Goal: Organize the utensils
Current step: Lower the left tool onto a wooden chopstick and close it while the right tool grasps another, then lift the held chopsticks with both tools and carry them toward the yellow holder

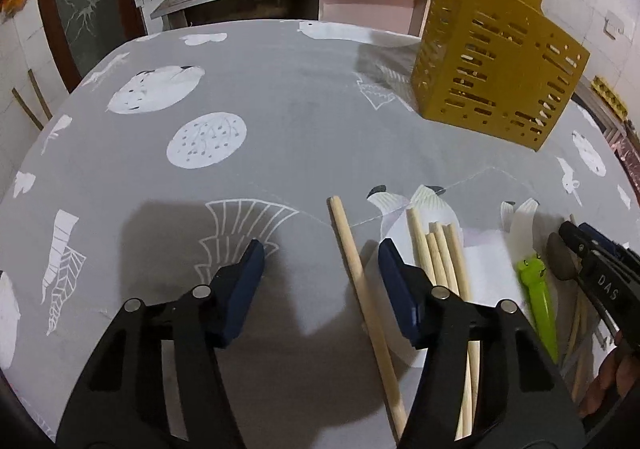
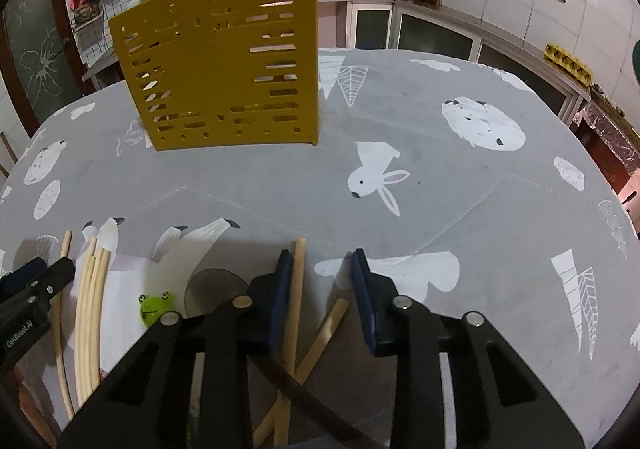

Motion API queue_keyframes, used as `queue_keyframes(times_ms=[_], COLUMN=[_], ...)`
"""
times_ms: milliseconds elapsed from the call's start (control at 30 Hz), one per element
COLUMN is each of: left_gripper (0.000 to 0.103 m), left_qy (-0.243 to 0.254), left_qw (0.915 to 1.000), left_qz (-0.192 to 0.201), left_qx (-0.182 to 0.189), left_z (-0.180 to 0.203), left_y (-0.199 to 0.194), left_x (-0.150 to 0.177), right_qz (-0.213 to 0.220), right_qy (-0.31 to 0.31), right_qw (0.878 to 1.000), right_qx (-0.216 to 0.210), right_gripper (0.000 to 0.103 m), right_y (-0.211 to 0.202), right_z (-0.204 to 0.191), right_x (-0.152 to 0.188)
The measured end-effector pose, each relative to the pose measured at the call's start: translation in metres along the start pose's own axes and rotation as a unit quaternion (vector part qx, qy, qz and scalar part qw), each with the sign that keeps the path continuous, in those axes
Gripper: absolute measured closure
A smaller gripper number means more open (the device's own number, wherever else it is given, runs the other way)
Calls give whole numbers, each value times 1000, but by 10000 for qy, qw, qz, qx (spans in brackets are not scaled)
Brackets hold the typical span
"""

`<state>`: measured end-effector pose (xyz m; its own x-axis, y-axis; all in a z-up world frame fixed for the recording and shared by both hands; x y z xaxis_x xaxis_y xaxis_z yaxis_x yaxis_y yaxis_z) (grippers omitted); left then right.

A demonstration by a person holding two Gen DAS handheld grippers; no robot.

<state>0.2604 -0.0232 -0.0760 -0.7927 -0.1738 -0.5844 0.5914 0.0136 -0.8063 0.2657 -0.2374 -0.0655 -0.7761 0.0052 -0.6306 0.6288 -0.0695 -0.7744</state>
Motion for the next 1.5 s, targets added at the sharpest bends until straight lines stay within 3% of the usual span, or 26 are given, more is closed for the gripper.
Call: queue_keyframes(times_ms=[267,433,600,767,1067,1500], left_gripper=[66,84,94,94,99,99], left_qy=[207,314,342,407,264,230], left_qw=[9998,9995,9994,9991,9989,9829], left_qz=[-73,-74,-36,62,339,1582], left_qx=[-26,-19,-16,-56,193,911], left_z=[10,14,14,15,10,4], left_y=[1,2,1,0,-16,-104], left_x=[-1,-2,-2,0,-8,-23], right_qz=[59,106,198,354,837,1739], right_qy=[44,41,20,25,226,262], right_qw=[10000,9999,9998,9993,9962,9844], right_qx=[-37,-56,-54,-73,-81,-23], right_gripper=[91,95,95,96,96,96], right_y=[1,1,-2,-8,-32,-103], right_z=[0,0,-1,-1,11,21], right_x=[-3,-3,-1,-1,-6,-17])
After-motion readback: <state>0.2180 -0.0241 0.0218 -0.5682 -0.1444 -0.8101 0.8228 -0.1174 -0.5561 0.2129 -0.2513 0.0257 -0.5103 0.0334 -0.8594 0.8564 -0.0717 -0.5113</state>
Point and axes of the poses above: each gripper's, at about its wrist camera, not at the fingertips, and y roughly the way its jaws point, z to its right, x to its underside, the point moved 2 cm from there along y, roughly the way its jaws point, and after that the axes turned 6 degrees about -y, right-handed, at the moved point
